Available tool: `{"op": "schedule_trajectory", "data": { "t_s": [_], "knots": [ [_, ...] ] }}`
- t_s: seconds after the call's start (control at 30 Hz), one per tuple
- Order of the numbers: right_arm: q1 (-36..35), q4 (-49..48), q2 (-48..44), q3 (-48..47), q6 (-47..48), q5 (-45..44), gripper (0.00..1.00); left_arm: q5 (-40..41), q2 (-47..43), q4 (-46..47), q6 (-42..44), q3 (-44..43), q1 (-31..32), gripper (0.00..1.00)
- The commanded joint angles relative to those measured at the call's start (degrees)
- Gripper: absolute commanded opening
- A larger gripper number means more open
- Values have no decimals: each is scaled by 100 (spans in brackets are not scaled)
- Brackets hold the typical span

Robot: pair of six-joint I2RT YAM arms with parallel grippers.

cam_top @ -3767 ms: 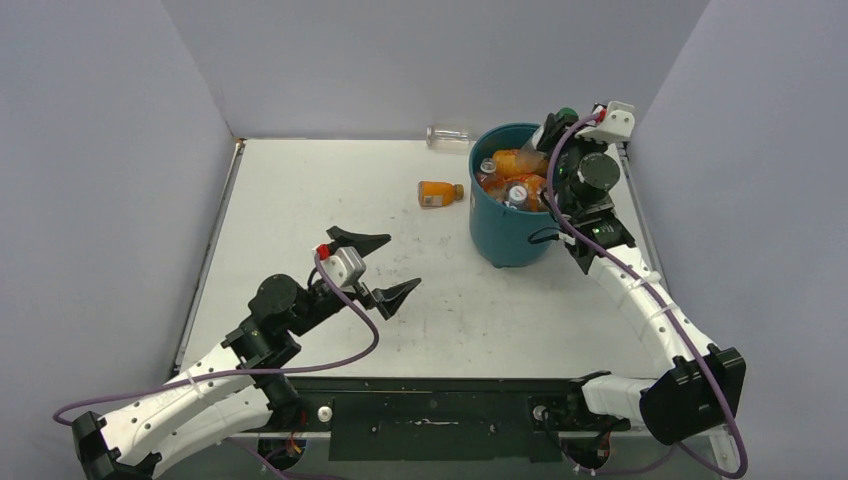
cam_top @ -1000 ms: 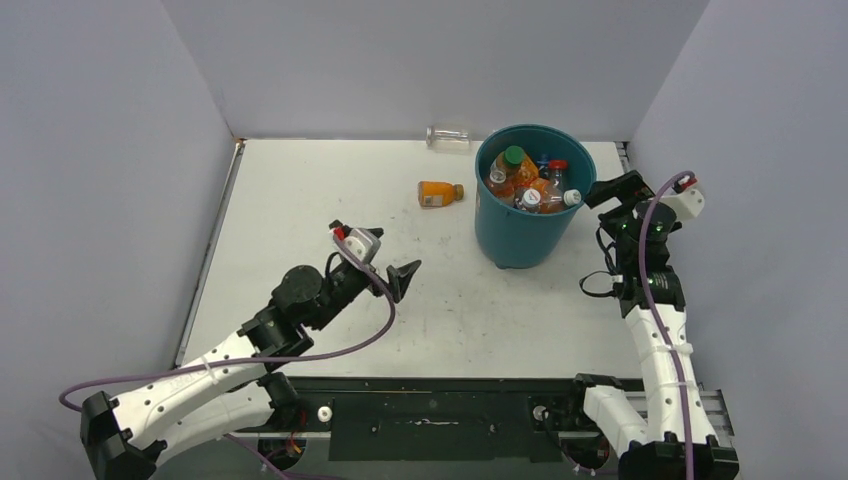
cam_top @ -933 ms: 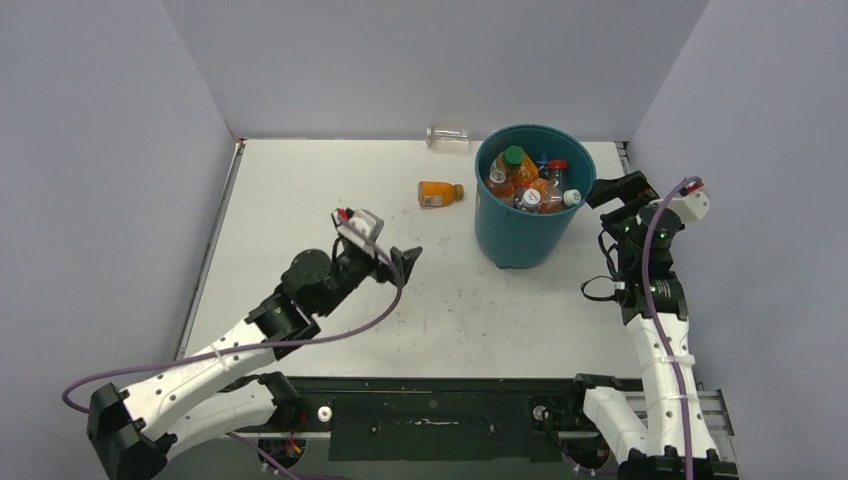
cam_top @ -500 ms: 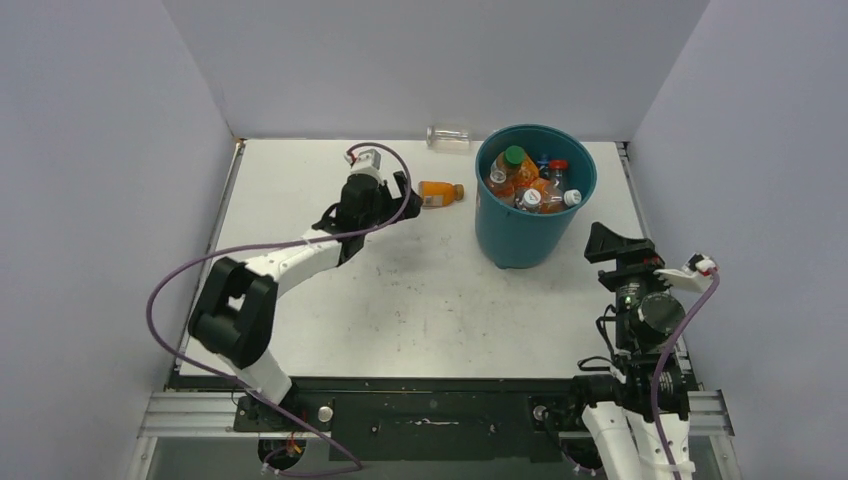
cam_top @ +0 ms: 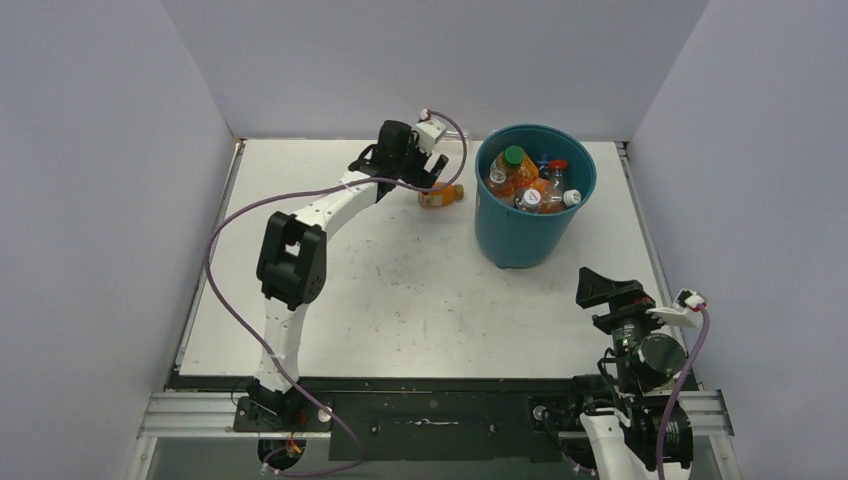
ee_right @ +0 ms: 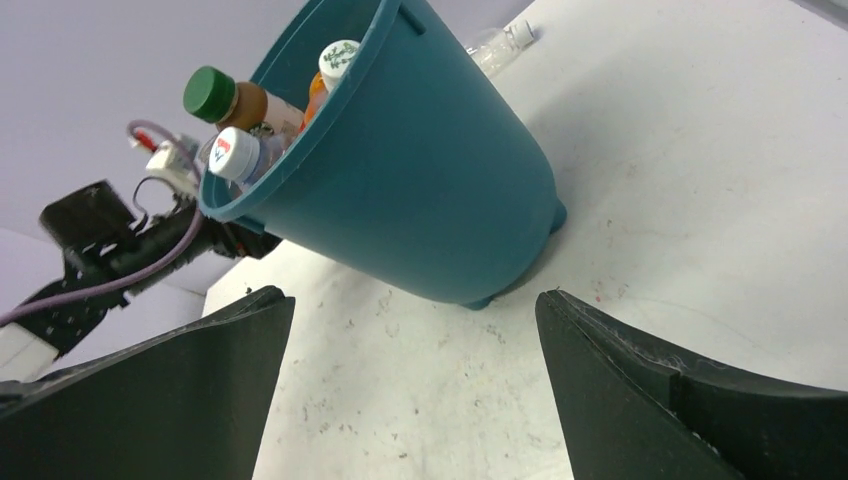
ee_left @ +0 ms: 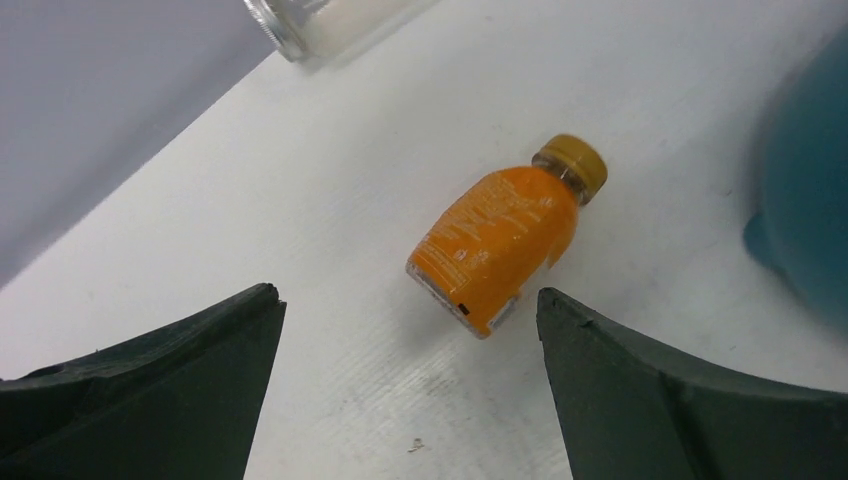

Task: Put the plastic bottles in the bin
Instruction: Pick up the plastic bottle at the center of the board.

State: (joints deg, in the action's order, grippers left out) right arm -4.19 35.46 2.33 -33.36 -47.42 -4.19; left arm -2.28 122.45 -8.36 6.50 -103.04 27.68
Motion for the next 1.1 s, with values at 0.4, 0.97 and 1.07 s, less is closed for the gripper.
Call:
{"op": "schedule_trajectory", "data": {
  "t_s": [0.4,0.97,1.07],
  "knots": [
    [3,1776,-183,-940,808,768,96,-871,1786,-2522,3630,-2716,404,96],
    [-86,1723,-188,-882,801,750,96,-717,2287,-1790,3258,-2278,370,91],
    [-51,1718,-182,-866,773,769,96,-625,2285,-1590,3161,-2173,370,84]
  ]
}}
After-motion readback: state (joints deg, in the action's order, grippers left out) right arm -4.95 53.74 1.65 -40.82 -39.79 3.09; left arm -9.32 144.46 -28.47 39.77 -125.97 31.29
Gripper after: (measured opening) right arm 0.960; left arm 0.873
